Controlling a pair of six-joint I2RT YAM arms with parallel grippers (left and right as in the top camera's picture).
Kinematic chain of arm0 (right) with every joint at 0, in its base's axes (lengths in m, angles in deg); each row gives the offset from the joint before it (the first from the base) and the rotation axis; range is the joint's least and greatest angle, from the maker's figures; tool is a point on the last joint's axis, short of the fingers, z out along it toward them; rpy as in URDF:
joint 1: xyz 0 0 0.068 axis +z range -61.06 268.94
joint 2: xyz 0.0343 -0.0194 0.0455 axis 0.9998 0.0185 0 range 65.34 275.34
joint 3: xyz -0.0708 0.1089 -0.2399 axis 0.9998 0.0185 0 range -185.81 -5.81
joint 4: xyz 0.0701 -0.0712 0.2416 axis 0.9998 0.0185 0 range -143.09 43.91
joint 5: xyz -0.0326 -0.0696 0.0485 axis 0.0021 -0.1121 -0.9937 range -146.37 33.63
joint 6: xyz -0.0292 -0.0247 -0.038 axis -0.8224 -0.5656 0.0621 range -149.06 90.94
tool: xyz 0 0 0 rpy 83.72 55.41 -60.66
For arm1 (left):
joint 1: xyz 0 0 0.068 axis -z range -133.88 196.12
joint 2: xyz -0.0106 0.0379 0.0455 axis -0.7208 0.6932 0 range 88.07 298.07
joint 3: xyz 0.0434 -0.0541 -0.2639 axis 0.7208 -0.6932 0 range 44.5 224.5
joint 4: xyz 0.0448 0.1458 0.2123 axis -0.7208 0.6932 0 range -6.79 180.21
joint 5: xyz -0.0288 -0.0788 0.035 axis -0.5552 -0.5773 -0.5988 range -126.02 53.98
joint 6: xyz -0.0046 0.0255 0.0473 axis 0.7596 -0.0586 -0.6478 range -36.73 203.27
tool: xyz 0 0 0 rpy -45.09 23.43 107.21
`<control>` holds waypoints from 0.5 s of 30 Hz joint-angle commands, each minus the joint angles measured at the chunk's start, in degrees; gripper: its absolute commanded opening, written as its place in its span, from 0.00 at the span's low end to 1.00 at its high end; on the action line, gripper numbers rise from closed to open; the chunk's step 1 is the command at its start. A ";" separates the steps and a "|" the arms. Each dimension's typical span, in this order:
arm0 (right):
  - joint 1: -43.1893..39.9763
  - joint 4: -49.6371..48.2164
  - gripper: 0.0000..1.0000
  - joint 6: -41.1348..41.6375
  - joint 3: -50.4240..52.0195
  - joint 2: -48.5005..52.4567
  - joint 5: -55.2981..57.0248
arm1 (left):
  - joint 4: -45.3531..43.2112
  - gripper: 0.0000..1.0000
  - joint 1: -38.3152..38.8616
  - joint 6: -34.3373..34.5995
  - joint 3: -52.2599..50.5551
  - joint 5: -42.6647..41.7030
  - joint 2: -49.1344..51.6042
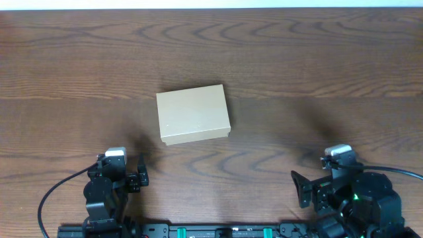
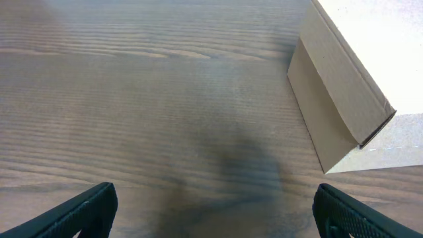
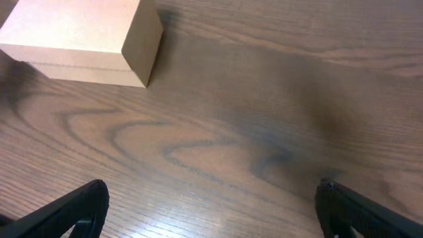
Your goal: Pack container
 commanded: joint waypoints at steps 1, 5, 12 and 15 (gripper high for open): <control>-0.68 0.09 0.99 0.85 0.00 -0.22 0.42 | -0.02 0.96 0.11 0.68 -0.57 1.03 -0.52; -0.68 0.35 0.99 0.61 0.00 -0.24 0.66 | -0.02 0.96 0.11 0.68 -0.57 1.03 -0.52; -5.27 -6.84 0.99 0.61 2.75 -0.31 3.63 | -0.02 0.96 0.11 0.68 -0.57 1.03 -0.52; -7.28 -11.02 0.99 0.59 7.37 -0.74 4.90 | -0.02 0.95 0.11 0.68 -0.57 1.03 -0.52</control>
